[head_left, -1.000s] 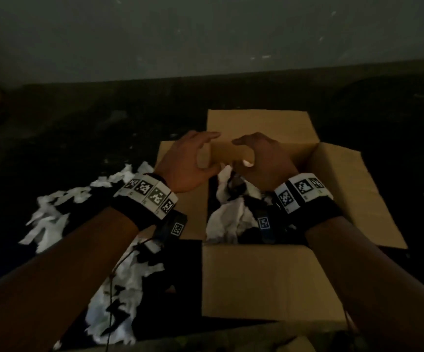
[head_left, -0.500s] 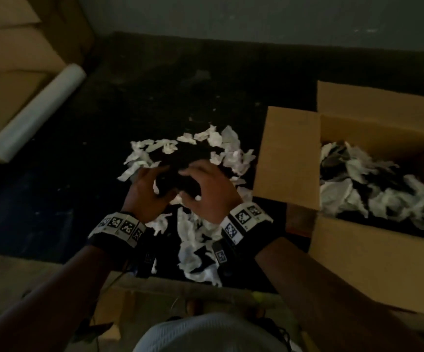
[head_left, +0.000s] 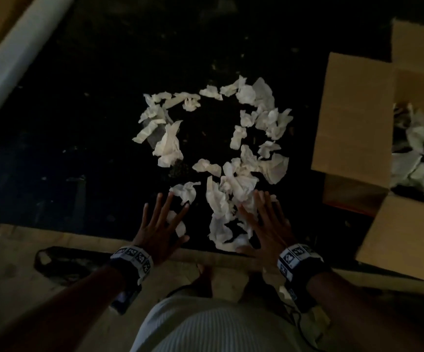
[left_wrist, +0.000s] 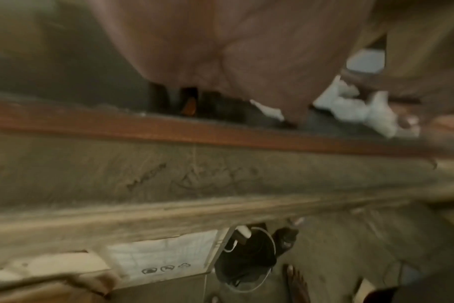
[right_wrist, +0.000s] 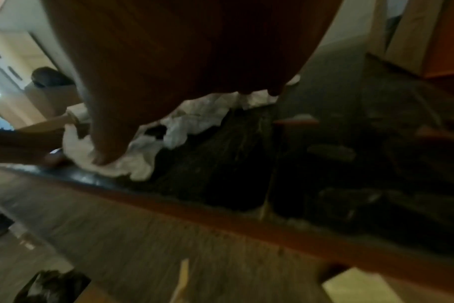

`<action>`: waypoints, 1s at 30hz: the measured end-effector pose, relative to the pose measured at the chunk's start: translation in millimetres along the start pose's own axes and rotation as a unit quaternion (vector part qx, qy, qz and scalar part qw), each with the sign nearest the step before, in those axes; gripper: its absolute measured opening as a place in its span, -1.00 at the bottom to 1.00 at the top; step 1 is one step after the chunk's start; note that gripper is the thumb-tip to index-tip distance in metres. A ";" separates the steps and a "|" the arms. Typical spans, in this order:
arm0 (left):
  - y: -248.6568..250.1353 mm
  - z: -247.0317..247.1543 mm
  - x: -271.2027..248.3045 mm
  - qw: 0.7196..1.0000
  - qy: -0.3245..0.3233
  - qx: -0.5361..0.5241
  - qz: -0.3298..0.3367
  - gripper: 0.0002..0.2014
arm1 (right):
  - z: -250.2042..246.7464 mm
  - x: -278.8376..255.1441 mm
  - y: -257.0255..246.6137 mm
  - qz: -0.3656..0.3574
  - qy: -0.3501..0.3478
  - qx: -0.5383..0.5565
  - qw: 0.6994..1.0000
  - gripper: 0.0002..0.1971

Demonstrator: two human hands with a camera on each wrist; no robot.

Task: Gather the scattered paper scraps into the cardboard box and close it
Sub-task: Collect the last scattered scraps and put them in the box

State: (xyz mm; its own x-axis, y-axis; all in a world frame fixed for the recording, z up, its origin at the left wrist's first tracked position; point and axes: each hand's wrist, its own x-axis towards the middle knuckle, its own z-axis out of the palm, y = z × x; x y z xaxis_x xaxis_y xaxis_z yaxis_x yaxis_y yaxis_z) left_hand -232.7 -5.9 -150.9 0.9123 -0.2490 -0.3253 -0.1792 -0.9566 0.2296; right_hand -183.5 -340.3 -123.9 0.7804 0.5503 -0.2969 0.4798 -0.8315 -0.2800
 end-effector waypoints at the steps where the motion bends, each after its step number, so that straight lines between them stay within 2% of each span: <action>1: 0.1 0.3 6.5 1.000 0.007 0.010 0.010 -0.20 | 3.2 6.0 -3.3 -0.006 0.008 -0.013 1.000 -0.02; 5: 8.2 -11.7 49.1 1.000 0.019 0.010 0.017 -0.27 | 3.6 56.0 -16.7 -0.006 0.035 -0.018 0.999 -0.21; 10: 17.3 -40.6 102.5 0.999 0.012 -0.036 -0.010 -0.15 | -19.9 118.9 -22.6 0.027 0.060 0.000 0.998 -0.30; 12: 16.7 -58.2 107.6 0.996 0.051 -0.075 -0.022 -0.09 | -33.6 123.4 -21.8 0.038 0.084 0.019 0.996 -0.29; 15: 9.8 -77.0 100.0 0.981 0.145 -0.123 -0.022 -0.17 | -51.1 110.7 -18.5 0.034 0.152 0.071 0.985 -0.32; 17: -0.6 -85.6 94.9 0.970 0.204 -0.130 -0.036 -0.17 | -56.2 100.7 -12.8 0.082 0.199 0.104 0.971 -0.32; 20: -28.8 -95.5 105.0 0.953 0.241 -0.148 -0.113 -0.05 | -57.2 100.9 3.4 0.225 0.228 0.133 0.938 -0.14; 23: -56.3 -102.2 135.8 0.927 0.212 -0.231 -0.207 0.01 | -52.9 119.4 17.5 0.339 0.189 0.167 0.906 0.00; 25: -61.6 -104.9 158.3 0.916 0.178 -0.272 -0.235 0.00 | -46.9 136.7 19.2 0.368 0.155 0.189 0.897 -0.01; 27: -53.0 -106.7 174.7 0.922 0.142 -0.284 -0.220 -0.08 | -42.4 153.7 11.0 0.350 0.142 0.195 0.905 -0.07; 30: -28.7 -98.4 192.2 0.948 0.121 -0.258 -0.145 -0.18 | -35.1 178.4 -14.8 0.267 0.147 0.183 0.935 -0.18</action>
State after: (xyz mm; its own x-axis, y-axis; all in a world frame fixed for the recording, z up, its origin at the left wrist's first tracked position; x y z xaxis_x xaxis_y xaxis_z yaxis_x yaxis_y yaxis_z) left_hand -16.0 -11.4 -129.8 0.9644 0.1141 -0.2385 0.2388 -0.7632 0.6005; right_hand -37.3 -232.4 -140.7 0.9716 -0.0257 -0.2352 -0.1376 -0.8701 -0.4733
